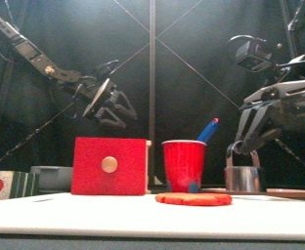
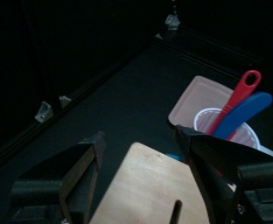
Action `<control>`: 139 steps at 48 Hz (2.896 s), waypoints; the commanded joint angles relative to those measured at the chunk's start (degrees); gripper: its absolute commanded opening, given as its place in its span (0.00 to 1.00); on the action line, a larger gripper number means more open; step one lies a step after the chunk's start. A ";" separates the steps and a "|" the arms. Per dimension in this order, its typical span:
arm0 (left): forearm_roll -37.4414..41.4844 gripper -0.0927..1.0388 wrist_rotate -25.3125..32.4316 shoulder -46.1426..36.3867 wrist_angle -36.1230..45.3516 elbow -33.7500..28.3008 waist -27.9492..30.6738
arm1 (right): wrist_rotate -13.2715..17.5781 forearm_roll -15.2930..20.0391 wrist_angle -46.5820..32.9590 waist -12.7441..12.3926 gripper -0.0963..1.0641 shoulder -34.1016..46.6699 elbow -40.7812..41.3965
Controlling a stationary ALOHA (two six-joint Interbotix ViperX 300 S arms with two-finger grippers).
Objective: Get the cutter from the drawer then cut the dough then place the extra dough in the bowl
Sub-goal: Shut the drawer
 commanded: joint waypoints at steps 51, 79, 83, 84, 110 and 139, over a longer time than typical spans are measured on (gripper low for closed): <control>11.87 0.61 12.48 6.94 36.04 -12.57 7.47 | 0.35 4.22 0.97 5.54 0.31 18.28 -28.92; -10.55 0.61 37.79 11.60 39.20 -16.61 7.38 | -0.35 4.66 7.29 3.96 0.31 34.54 -47.20; -11.60 0.61 39.20 12.39 39.38 -17.31 7.38 | -0.70 4.48 8.26 3.78 0.31 35.42 -48.25; -11.60 0.61 39.38 12.48 39.38 -17.40 7.38 | -0.70 4.31 8.61 3.78 0.31 35.60 -48.43; -10.81 0.60 40.43 15.47 39.90 -21.09 4.83 | -0.09 1.85 9.67 -2.29 0.31 40.52 -55.46; -9.58 0.60 41.40 19.16 39.11 -26.98 4.48 | -0.35 -2.81 7.47 -9.32 0.31 41.75 -57.74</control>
